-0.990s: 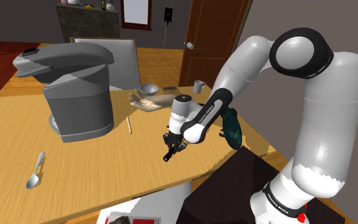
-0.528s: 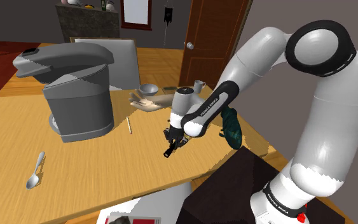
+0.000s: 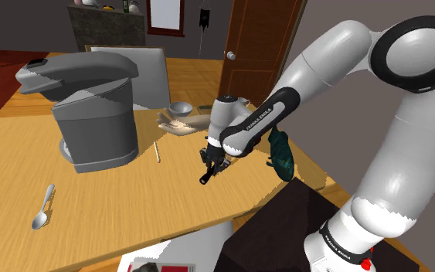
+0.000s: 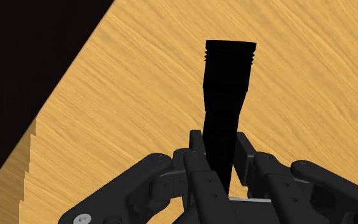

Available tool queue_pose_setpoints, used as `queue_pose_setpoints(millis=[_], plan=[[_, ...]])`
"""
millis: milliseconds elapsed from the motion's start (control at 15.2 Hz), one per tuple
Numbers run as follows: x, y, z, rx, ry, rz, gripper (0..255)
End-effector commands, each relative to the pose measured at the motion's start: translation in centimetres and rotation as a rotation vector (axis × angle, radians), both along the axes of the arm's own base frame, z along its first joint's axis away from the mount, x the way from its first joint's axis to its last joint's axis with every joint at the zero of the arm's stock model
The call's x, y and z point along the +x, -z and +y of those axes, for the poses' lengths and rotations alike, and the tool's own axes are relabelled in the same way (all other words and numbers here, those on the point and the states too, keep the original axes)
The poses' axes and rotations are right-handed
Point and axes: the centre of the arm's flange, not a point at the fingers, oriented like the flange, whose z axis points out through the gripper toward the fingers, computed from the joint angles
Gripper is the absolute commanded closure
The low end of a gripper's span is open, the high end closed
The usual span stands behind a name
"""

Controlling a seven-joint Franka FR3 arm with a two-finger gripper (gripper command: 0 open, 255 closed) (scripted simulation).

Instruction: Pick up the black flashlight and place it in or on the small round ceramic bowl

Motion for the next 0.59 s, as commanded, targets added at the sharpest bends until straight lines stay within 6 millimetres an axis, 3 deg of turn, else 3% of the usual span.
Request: queue_pose_setpoints(millis=[0, 528], plan=[[0.0, -1.0, -0.1, 0.000, 0.000, 0.000, 255], [0.0, -5.3, -0.1, 0.000, 0.000, 0.000, 255]])
